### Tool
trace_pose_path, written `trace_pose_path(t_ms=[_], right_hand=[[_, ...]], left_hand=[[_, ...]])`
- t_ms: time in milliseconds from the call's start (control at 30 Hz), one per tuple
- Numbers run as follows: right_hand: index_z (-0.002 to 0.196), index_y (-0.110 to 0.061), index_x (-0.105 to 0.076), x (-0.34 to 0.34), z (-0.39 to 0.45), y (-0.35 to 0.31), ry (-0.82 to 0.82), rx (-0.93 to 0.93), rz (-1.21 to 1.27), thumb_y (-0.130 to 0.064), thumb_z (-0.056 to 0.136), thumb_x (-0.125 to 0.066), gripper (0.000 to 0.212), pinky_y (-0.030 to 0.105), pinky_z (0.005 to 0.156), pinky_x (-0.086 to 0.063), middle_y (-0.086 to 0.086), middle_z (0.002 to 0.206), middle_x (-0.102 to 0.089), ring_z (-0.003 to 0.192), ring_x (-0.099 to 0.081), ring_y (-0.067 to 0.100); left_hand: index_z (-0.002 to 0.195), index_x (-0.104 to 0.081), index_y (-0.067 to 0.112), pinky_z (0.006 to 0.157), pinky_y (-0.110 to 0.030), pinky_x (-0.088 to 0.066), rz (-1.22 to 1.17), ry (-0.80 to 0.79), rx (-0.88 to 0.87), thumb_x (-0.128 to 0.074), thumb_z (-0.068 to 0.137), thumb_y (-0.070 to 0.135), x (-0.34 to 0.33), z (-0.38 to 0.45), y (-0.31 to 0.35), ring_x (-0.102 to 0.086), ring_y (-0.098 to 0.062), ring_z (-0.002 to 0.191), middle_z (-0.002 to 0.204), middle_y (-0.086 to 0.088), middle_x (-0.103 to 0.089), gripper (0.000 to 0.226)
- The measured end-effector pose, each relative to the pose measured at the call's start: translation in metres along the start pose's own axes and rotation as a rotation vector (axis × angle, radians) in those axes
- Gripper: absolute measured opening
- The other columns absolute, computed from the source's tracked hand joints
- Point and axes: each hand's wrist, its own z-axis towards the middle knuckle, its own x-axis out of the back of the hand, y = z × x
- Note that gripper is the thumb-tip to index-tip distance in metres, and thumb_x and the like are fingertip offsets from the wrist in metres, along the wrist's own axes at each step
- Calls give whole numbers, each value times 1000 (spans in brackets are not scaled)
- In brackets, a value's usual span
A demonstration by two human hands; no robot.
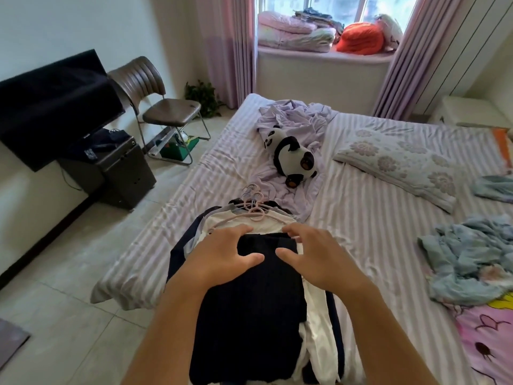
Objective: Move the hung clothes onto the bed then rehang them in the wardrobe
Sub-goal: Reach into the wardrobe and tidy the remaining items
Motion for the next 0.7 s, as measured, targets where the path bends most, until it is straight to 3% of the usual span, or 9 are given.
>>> trace_pose_path(t_ms=[167, 333, 467, 567, 700], right_hand=[[133, -31, -56, -24, 67, 2, 58, -86, 59, -42, 88, -67, 47, 32, 100, -49, -12, 124, -64, 114, -58, 4], [132, -28, -58, -47, 131, 27, 63, -160, 52, -37, 87, -70, 47, 30, 99, -49, -11, 122, -64, 112, -60, 7], [131, -27, -58, -72, 181, 62, 64, -232, 56, -32, 87, -71, 47, 29, 96, -50, -9, 120, -65, 111, -60, 9], [131, -28, -59, -97, 221, 99, 53, -296, 57, -29, 86, -69, 46, 33, 94, -52, -9, 120, -65, 110, -60, 12], [134, -24, -57, -134, 270, 153, -19, -369, 38, -23, 86, -68, 49, 29, 94, -46, -5, 124, -63, 114, -59, 17]], left_hand=[[143, -45, 30, 105, -24, -36, -9, -54, -15, -68, 86, 47, 16, 70, -40, -45, -7, 131, 142, 10, -51, 64], [138, -52, 29, 94, -21, -40, -16, -19, 5, -65, 89, 38, 15, 143, -83, -54, -9, 120, 133, 8, -59, 52], [140, -50, 25, 103, -33, -43, -19, -23, 90, -65, 89, 35, -8, 199, -121, -52, -15, 125, 138, 5, -56, 55], [144, -46, 22, 105, -33, -39, -12, -36, 182, -64, 91, 31, -32, 239, -152, -48, -18, 130, 143, 2, -52, 57], [142, -46, 19, 103, -34, -38, 45, -74, 250, -60, 92, 24, -73, 285, -196, -49, -25, 127, 139, -6, -54, 52]])
